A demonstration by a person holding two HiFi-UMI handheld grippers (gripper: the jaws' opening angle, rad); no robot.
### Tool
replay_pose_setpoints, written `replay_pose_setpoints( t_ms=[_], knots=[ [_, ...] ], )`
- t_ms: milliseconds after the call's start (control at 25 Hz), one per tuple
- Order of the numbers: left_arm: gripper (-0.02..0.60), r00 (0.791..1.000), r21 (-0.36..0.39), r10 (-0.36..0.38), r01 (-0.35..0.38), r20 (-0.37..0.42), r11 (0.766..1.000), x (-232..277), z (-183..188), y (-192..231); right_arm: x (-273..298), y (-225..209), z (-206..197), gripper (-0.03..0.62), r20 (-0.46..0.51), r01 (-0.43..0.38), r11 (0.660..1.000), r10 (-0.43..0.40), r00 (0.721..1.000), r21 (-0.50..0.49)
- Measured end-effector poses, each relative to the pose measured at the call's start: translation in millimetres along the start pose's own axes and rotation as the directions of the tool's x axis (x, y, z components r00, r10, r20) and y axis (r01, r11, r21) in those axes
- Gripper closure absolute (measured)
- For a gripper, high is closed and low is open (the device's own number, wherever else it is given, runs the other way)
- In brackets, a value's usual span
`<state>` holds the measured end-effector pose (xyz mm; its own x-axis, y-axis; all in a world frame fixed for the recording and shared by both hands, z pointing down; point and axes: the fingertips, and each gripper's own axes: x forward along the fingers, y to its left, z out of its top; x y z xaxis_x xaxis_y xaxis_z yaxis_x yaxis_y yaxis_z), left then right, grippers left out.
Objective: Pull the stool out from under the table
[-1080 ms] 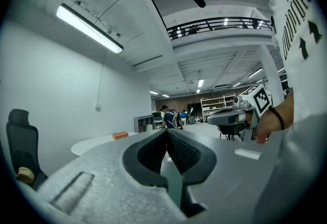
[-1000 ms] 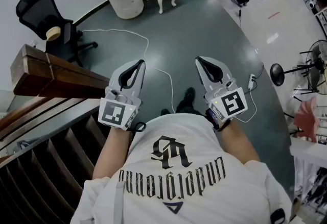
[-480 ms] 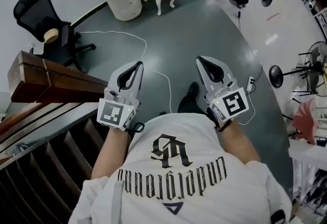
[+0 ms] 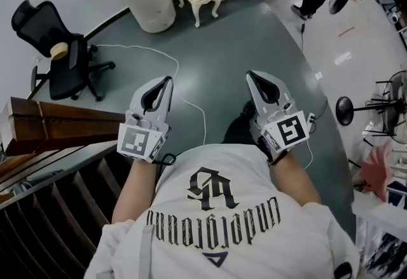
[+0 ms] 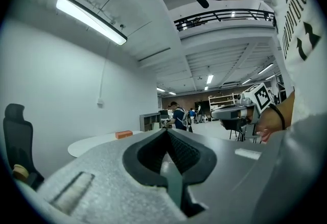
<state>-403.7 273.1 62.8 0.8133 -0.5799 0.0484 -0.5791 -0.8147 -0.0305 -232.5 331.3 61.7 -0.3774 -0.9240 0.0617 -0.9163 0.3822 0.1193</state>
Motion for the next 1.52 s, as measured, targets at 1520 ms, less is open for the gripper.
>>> replay_pose_setpoints(
  t_ms=[1520],
  knots=[
    [0.574, 0.997, -0.042, 0.080, -0.080, -0.013, 0.996, 504.0, 2.2, 92.2, 212.3, -437.3, -73.8, 0.591, -0.123, -0.213, 0.976, 0.216, 0.969, 0.033]
  ],
)
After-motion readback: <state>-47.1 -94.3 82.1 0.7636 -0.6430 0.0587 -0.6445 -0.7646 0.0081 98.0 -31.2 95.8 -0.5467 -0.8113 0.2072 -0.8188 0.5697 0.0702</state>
